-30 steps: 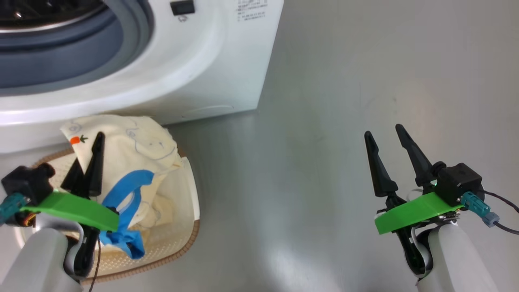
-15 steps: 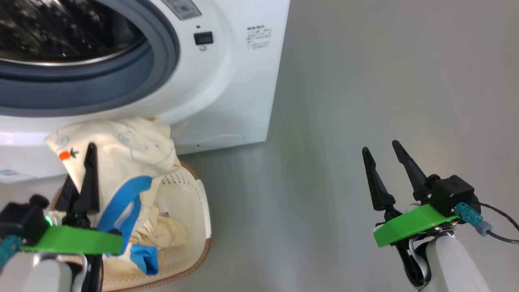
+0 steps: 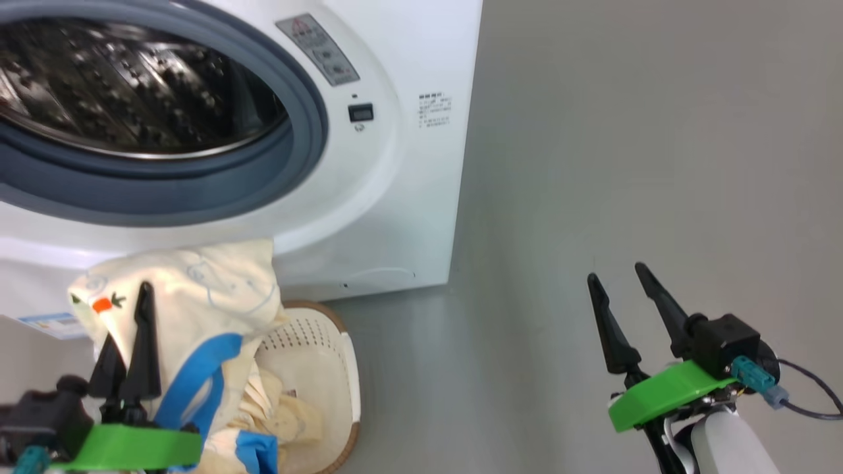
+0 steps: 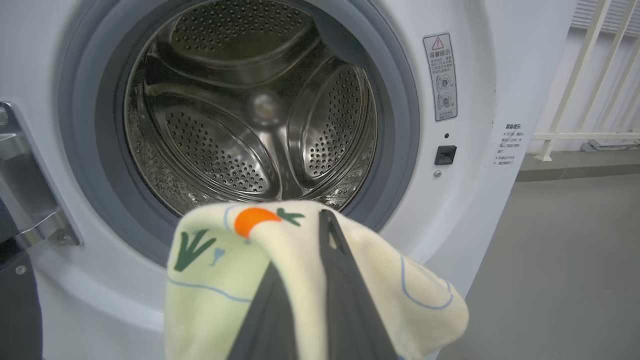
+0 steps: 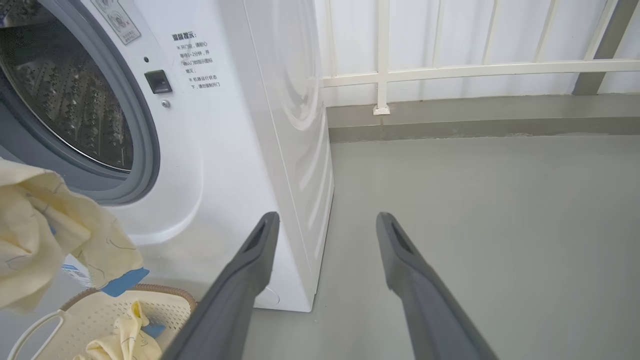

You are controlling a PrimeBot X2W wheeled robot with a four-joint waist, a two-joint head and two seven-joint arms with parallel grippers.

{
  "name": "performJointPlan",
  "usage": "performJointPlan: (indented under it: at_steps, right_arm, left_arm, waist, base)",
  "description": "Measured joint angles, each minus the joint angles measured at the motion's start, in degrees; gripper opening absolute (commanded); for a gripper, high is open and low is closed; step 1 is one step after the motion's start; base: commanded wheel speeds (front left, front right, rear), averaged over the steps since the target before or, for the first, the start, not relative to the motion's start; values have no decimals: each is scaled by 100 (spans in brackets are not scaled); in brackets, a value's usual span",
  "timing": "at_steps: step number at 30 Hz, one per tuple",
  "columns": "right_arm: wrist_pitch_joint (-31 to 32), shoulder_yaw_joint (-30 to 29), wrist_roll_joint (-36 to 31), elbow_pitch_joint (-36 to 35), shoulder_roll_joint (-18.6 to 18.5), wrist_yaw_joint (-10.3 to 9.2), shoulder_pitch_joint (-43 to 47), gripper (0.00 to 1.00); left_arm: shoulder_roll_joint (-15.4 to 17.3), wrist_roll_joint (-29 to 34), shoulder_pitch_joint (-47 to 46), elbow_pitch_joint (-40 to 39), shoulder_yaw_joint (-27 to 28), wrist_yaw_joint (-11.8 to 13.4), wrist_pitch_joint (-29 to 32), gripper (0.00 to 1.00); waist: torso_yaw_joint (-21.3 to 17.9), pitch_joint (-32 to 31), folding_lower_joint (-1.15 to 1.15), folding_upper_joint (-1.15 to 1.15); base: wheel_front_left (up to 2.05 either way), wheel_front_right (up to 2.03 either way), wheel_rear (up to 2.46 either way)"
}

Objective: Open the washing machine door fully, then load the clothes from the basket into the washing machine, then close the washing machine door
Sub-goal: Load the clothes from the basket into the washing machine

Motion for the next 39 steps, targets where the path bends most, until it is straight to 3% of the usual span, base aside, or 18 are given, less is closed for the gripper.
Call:
performJointPlan:
  at_steps: [20, 31, 39]
  right_arm:
    - [1, -25, -99, -53, 3, 0, 494, 100]
    - [1, -44, -99, -92, 4, 0, 632, 100]
    - [1, -33, -98, -92, 4, 0, 631, 100]
  left_arm:
    - [-319, 467, 1134, -419, 620, 0, 0, 0]
    - [-398, 494, 1280, -415, 732, 0, 0, 0]
    - [-402, 494, 1049, -321, 499, 0, 0, 0]
  waist:
    - [38, -970, 0, 0]
    - [-37, -1093, 0, 0]
    - [-60, -942, 0, 0]
  base:
    - [0, 0, 0]
    - [0, 0, 0]
    - [0, 0, 0]
